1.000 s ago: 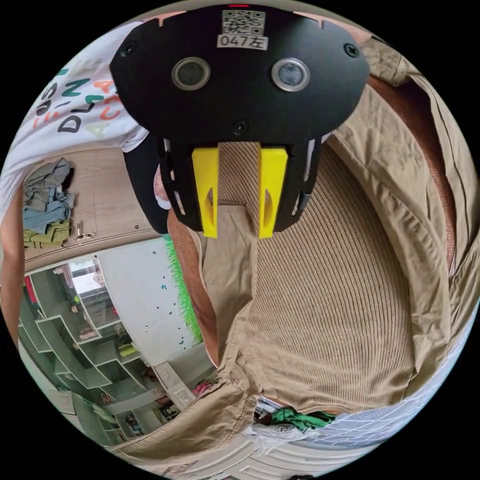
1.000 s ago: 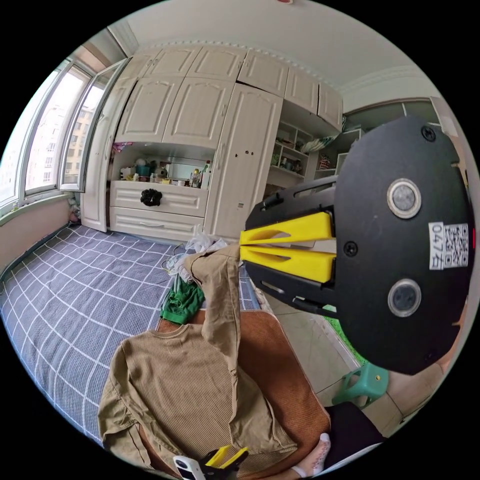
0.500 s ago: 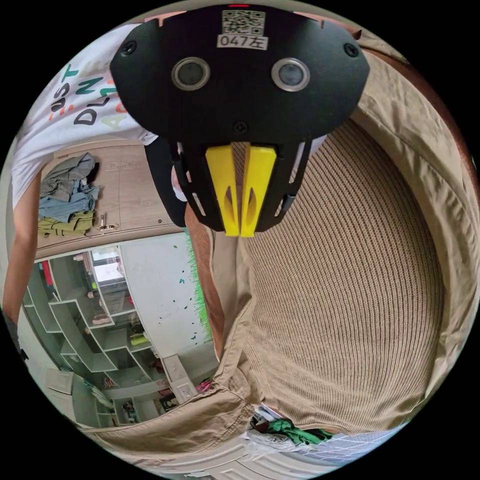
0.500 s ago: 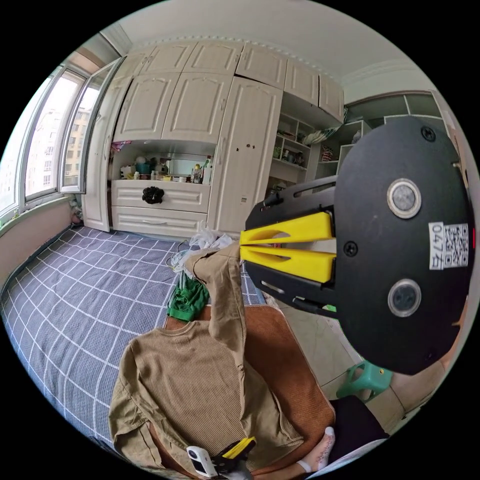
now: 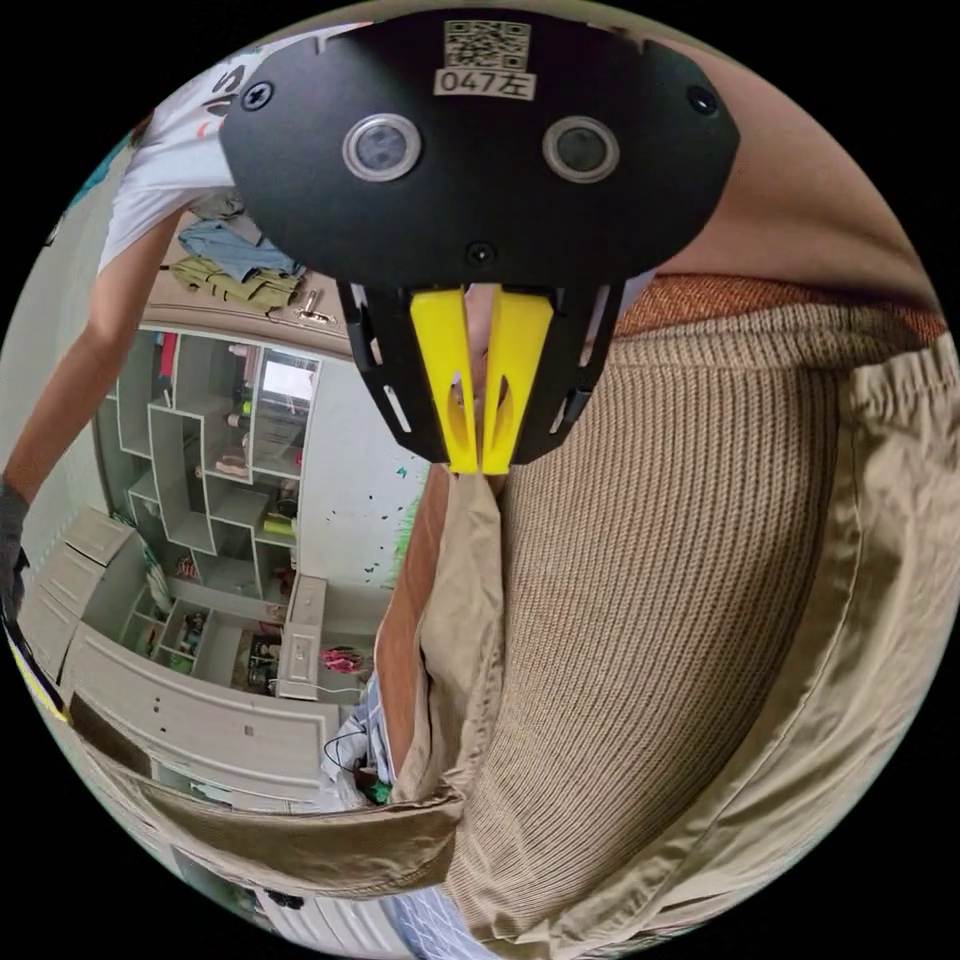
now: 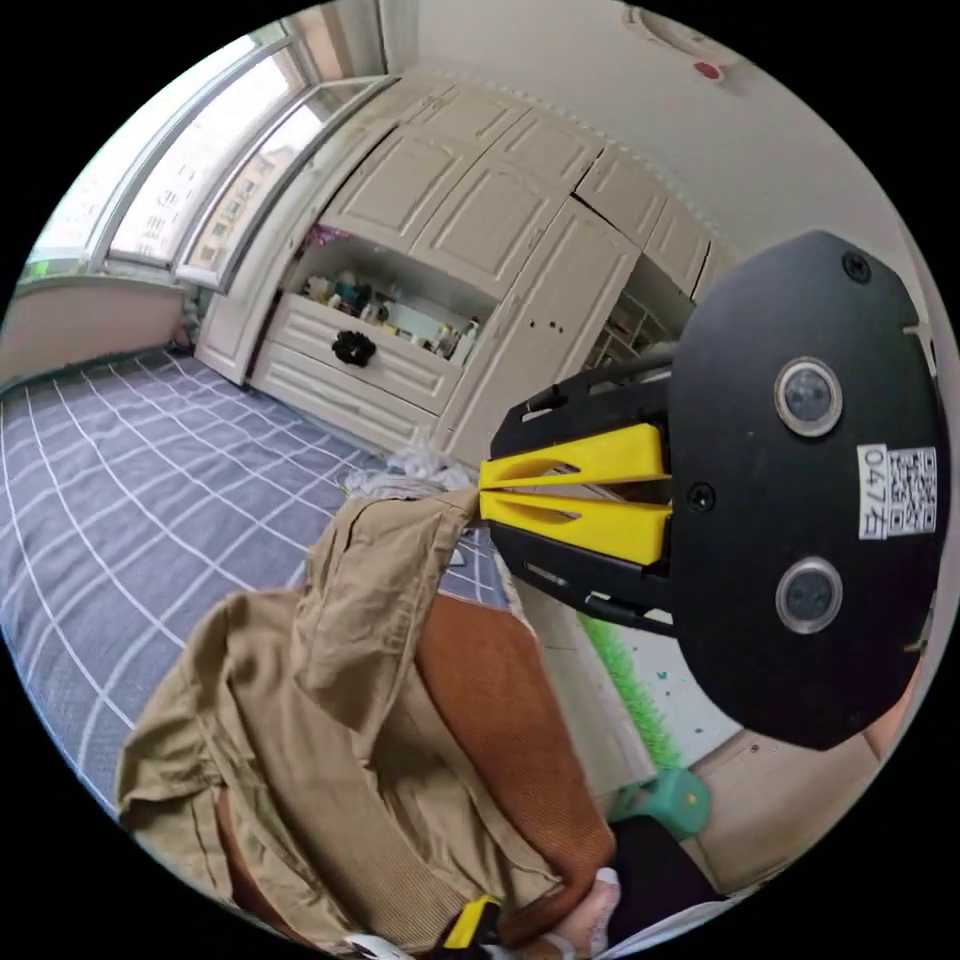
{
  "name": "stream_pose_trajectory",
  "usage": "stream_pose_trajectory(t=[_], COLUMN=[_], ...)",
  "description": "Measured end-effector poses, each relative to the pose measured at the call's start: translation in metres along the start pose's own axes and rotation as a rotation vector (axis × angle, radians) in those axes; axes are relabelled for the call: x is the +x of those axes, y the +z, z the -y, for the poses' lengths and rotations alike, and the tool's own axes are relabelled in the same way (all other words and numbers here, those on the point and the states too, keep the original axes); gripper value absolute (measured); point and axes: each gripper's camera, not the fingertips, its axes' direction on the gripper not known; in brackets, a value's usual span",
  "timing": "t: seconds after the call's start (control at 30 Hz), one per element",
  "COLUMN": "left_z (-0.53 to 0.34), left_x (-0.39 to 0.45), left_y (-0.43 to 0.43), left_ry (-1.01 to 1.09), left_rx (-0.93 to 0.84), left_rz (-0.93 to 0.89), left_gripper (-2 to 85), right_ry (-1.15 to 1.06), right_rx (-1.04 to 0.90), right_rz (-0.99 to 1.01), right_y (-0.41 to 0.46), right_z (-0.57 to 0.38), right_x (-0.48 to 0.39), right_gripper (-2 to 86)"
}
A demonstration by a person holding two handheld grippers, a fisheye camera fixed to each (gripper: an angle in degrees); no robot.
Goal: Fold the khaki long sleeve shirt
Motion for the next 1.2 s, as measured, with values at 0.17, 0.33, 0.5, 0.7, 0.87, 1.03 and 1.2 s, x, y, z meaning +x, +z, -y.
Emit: stream_pose_trajectory(t=[0.17, 0.33, 0.5, 0.7, 0.87, 1.03, 1.2], left_z=[0.017, 0.018, 0.087, 0.219, 0.303, 0.376, 0.442], left_x=[-0.004, 0.031, 0.016, 0.033, 0.035, 0.024, 0.019], left_y=[0.018, -0.034, -0.059, -0.012, 0.038, 0.08, 0.089], left_ry=[-0.009, 0.156, 0.167, 0.231, 0.257, 0.247, 0.27], left_rx=[-0.031, 0.112, 0.147, -0.049, -0.101, -0.106, -0.049], left_rz=[-0.074, -0.064, -0.026, -0.015, 0.021, 0.041, 0.002], left_gripper=[5.1, 5.3, 3.0, 2.5, 6.7, 8.4, 0.5], right_ry=[-0.095, -0.141, -0.071, -0.051, 0.399, 0.799, 0.955], right_rx=[-0.116, -0.061, 0.064, 0.331, 0.649, 0.654, 0.53], right_rz=[0.243, 0.631, 1.089, 1.74, 1.912, 1.75, 1.646], right_y=[0.053, 0.096, 0.147, 0.196, 0.287, 0.379, 0.443], right_z=[-0.028, -0.07, -0.085, -0.079, -0.117, -0.09, -0.006], right_x=[-0.049, -0.128, -0.246, -0.352, -0.347, -0.345, -0.355], right_gripper=[0.2, 2.7, 4.4, 5.1, 4.6, 3.4, 1.8])
